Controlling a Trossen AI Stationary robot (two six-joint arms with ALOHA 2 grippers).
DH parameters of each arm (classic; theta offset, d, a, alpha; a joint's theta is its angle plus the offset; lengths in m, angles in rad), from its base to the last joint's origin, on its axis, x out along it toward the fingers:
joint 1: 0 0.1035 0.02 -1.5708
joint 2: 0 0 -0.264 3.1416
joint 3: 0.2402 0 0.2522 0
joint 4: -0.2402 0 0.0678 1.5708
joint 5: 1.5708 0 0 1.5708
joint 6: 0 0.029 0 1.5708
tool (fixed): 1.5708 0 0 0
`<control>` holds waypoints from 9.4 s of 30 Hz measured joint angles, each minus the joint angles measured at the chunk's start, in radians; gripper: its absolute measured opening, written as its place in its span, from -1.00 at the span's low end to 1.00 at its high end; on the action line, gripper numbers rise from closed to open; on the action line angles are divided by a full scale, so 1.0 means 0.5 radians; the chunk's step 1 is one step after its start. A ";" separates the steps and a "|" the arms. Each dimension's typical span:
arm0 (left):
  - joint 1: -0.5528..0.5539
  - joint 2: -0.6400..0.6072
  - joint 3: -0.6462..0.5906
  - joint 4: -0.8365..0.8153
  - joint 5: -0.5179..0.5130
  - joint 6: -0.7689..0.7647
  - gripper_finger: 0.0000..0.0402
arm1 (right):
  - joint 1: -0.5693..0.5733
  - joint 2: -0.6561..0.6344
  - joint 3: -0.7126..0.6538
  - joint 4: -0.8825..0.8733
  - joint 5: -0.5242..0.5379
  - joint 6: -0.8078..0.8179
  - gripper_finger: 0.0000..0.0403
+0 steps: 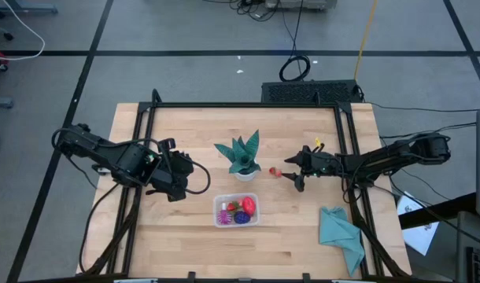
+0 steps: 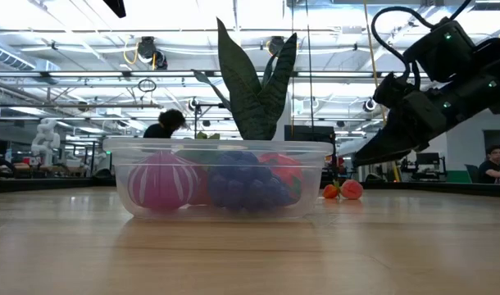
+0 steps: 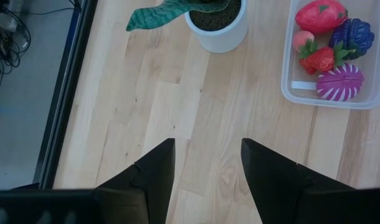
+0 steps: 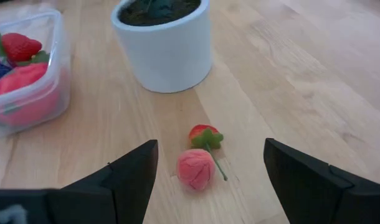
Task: Pick and placing Produce into tupperware
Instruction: Put the pink peach into the transparent bin
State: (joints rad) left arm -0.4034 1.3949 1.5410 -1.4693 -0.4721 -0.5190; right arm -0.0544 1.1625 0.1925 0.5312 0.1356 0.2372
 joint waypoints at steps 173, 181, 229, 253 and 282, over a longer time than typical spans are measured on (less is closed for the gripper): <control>-0.001 0.000 0.000 0.009 0.005 -0.027 -0.07 | 1.057 -0.151 0.004 -0.491 0.401 1.185 -0.55; -0.001 0.000 0.000 0.009 0.005 -0.026 -0.07 | 1.057 -0.064 0.004 -0.472 0.317 1.282 -0.55; 0.000 0.000 0.000 0.011 0.005 -0.019 -0.07 | 1.178 0.124 0.005 -0.270 0.187 1.699 -0.38; -0.001 0.000 0.000 0.010 0.005 -0.018 -0.07 | 1.173 0.124 0.003 -0.188 0.244 1.593 -0.47; -0.001 0.000 0.000 0.010 0.004 -0.018 -0.07 | 1.173 0.345 0.009 -0.102 0.200 1.692 -0.22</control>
State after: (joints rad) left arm -0.4037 1.3949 1.5410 -1.4642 -0.4702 -0.5282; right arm 0.5323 1.3351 0.1970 0.4799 0.2356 1.0830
